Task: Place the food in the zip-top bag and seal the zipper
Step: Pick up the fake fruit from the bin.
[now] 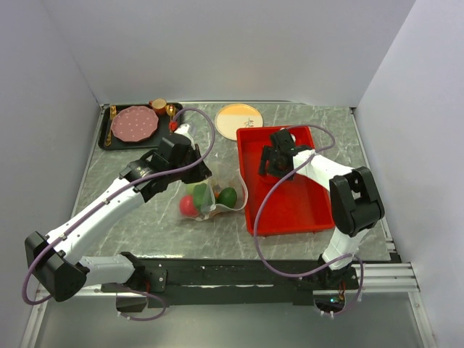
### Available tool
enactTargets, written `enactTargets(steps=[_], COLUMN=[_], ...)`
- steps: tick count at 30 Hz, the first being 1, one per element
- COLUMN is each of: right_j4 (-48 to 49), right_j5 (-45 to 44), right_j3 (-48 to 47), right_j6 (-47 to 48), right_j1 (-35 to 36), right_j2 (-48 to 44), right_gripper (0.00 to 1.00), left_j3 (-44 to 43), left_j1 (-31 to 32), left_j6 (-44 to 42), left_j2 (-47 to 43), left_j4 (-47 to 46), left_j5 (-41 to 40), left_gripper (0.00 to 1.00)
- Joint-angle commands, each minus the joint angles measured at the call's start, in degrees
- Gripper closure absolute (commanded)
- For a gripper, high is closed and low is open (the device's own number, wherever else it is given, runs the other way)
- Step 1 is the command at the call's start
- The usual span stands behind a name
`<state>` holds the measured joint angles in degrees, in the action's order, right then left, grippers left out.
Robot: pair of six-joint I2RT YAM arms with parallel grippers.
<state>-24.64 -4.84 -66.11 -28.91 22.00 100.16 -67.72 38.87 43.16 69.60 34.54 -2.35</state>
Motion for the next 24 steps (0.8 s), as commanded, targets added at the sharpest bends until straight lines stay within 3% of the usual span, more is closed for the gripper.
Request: enactTargets(steps=[1, 3, 24], right_j4=[1.9, 2.3, 0.5], right_j5=[1.6, 1.9, 4.3], right_j3=[0.2, 1.1, 10.2], right_j6=[0.3, 0.3, -2.1], right_j1=[0.2, 0.2, 0.0], right_j2=[-3.6, -5.1, -20.2], right_gripper=[0.48, 0.53, 0.52], left_j3=[-0.7, -0.7, -1.2], left_j1=[0.0, 0.0, 0.0], left_j6=[-0.4, -0.4, -0.3], left_j2=[0.1, 0.2, 2.3], left_j4=[-1.3, -1.5, -3.8], left_j5=[0.5, 0.8, 1.9], left_gripper=[0.99, 0.99, 0.99])
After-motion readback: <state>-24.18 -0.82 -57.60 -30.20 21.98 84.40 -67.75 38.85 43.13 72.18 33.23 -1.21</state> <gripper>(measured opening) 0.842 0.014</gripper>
